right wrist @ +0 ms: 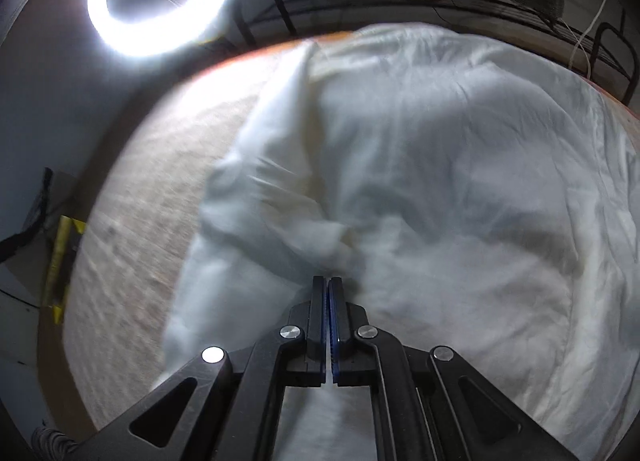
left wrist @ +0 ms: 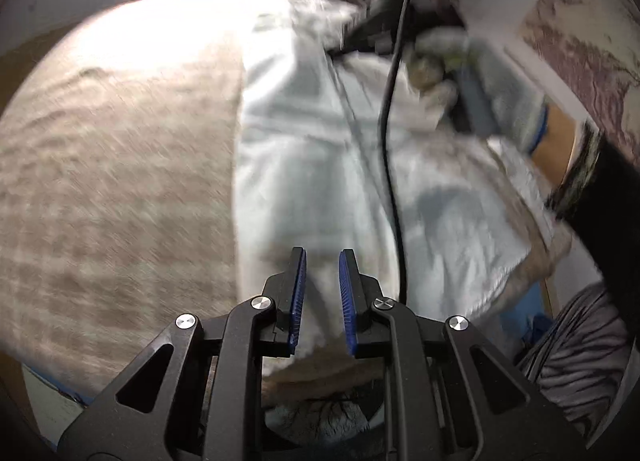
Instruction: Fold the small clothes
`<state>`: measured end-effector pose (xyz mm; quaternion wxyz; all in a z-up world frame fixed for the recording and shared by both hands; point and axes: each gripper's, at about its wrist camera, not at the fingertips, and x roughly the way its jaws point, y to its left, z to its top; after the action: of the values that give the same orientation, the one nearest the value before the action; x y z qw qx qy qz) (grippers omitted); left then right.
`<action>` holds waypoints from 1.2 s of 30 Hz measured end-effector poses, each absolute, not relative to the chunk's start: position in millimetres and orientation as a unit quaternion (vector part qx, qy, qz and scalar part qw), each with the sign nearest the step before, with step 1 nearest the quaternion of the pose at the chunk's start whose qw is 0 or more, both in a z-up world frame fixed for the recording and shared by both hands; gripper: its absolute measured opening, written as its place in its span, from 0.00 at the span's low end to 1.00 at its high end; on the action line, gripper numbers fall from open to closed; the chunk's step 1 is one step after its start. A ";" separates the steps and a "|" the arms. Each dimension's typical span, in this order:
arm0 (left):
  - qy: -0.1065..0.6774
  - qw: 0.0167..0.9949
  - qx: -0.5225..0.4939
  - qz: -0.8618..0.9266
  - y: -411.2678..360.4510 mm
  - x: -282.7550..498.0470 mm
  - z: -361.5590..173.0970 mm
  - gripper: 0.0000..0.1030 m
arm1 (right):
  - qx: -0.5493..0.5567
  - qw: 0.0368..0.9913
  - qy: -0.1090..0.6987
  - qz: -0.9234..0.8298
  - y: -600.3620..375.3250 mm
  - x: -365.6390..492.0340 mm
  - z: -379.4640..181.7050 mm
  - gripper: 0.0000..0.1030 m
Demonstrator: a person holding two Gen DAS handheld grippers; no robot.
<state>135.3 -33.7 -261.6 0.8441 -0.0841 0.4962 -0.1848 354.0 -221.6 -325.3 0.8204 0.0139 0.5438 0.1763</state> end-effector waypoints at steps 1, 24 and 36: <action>0.504 0.838 -0.086 -0.187 -35.2 133.8 -266.7 0.15 | 0.015 0.818 0.545 0.182 -225.0 354.4 -323.2 0.00; 0.508 0.830 -0.098 -0.205 -30.4 138.8 -275.4 0.15 | 0.071 0.820 0.509 0.251 -172.8 506.3 -317.5 0.41; 0.498 0.845 -0.041 -0.190 -51.5 135.3 -274.2 0.15 | 0.073 0.849 0.472 0.227 -180.6 520.7 -330.7 0.01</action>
<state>135.3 -51.5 -274.2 0.8453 -0.0410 0.4976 -0.1902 520.7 -180.6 -330.7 0.8488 0.0731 0.4720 0.2269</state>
